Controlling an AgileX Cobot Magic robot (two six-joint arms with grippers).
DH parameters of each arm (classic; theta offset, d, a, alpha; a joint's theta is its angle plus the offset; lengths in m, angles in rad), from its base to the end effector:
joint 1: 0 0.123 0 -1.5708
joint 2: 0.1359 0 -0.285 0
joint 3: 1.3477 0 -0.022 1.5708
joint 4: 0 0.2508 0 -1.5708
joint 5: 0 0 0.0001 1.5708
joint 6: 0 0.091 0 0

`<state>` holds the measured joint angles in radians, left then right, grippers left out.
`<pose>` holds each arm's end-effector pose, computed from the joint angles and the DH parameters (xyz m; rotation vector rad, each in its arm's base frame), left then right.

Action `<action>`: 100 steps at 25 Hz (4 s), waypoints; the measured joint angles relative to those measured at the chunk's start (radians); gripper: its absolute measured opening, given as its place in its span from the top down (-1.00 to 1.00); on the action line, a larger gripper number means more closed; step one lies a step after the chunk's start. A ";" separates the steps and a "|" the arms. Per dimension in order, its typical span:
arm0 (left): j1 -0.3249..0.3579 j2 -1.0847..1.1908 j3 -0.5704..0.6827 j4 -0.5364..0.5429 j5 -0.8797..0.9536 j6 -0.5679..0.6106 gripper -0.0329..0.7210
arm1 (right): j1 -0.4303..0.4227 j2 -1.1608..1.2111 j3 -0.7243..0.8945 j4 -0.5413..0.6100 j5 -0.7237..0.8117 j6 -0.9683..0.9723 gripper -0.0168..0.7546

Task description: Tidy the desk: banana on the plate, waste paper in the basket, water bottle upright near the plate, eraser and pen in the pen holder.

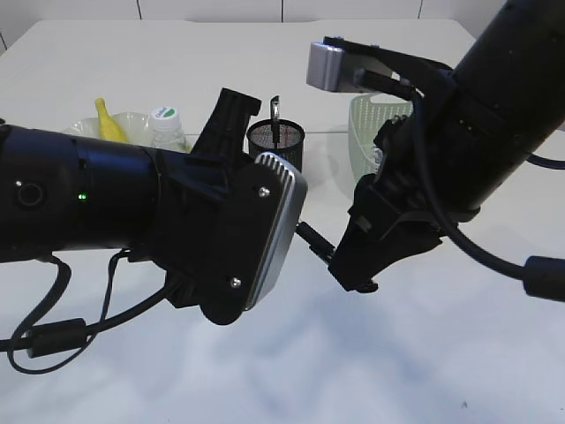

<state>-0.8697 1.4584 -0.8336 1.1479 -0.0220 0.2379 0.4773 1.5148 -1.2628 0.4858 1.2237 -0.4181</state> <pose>0.1999 -0.2395 0.2525 1.9137 0.8947 0.2889 0.2408 0.1695 0.3079 -1.0865 2.6828 0.7029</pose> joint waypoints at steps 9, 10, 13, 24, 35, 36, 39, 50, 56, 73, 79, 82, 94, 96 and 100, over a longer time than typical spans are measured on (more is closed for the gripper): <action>0.000 0.000 0.000 0.000 0.002 0.000 0.48 | 0.000 0.000 0.000 0.000 0.001 -0.006 0.76; 0.000 0.000 0.000 0.000 0.002 0.000 0.52 | 0.000 0.000 0.000 0.000 0.002 -0.006 0.76; 0.000 0.000 0.000 0.003 0.009 0.003 0.69 | 0.000 0.000 0.000 0.000 0.002 -0.006 0.76; -0.002 0.006 0.004 0.020 0.022 0.018 0.83 | 0.000 -0.002 -0.002 -0.004 -0.001 -0.008 0.77; -0.002 0.006 0.004 0.012 0.022 0.012 0.83 | 0.000 -0.002 -0.002 -0.005 -0.001 -0.008 0.23; -0.002 0.006 0.004 0.010 0.022 0.010 0.83 | 0.000 -0.002 -0.002 -0.005 -0.001 -0.008 0.14; -0.002 0.006 0.004 0.010 0.022 0.010 0.83 | 0.000 -0.002 -0.002 -0.005 -0.001 -0.013 -0.05; -0.002 0.006 0.004 0.006 0.045 0.009 0.84 | -0.007 -0.002 -0.045 -0.174 -0.001 -0.055 -0.38; -0.002 0.006 0.004 -0.004 0.060 0.009 0.84 | -0.102 -0.002 -0.048 -0.178 -0.001 -0.057 -0.38; -0.002 0.006 0.004 -0.500 -0.046 -0.002 0.84 | -0.325 -0.002 -0.048 -0.184 0.001 -0.029 -0.38; -0.002 0.006 0.004 -0.904 -0.167 -0.002 0.84 | -0.325 -0.002 -0.048 -0.184 0.001 -0.023 -0.38; 0.016 0.006 0.004 -1.033 -0.218 -0.002 0.84 | -0.325 -0.002 -0.048 -0.184 0.001 -0.015 -0.38; 0.257 0.117 -0.036 -1.197 -0.486 -0.002 0.84 | -0.325 -0.002 -0.048 -0.184 0.001 0.008 -0.38; 0.274 0.159 -0.068 -1.199 -0.522 -0.002 0.84 | -0.325 -0.002 -0.048 -0.184 0.001 0.008 -0.38; 0.285 0.262 -0.154 -1.199 -0.573 -0.004 0.84 | -0.325 -0.002 -0.048 -0.184 0.001 0.010 -0.38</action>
<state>-0.5849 1.7206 -0.9879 -0.0515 -0.5947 0.2341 0.1520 1.5125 -1.3112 0.3014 1.2243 -0.4084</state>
